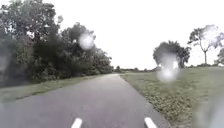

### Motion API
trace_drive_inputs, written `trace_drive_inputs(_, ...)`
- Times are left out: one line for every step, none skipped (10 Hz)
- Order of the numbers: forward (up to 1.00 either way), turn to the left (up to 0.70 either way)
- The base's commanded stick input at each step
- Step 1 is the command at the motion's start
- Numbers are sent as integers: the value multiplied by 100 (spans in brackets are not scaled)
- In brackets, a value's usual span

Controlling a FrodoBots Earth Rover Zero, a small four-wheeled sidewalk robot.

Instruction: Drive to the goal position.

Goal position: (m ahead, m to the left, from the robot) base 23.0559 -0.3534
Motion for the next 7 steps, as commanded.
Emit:
trace_drive_inputs(85,0)
trace_drive_inputs(85,0)
trace_drive_inputs(85,0)
trace_drive_inputs(85,0)
trace_drive_inputs(85,0)
trace_drive_inputs(85,0)
trace_drive_inputs(85,0)
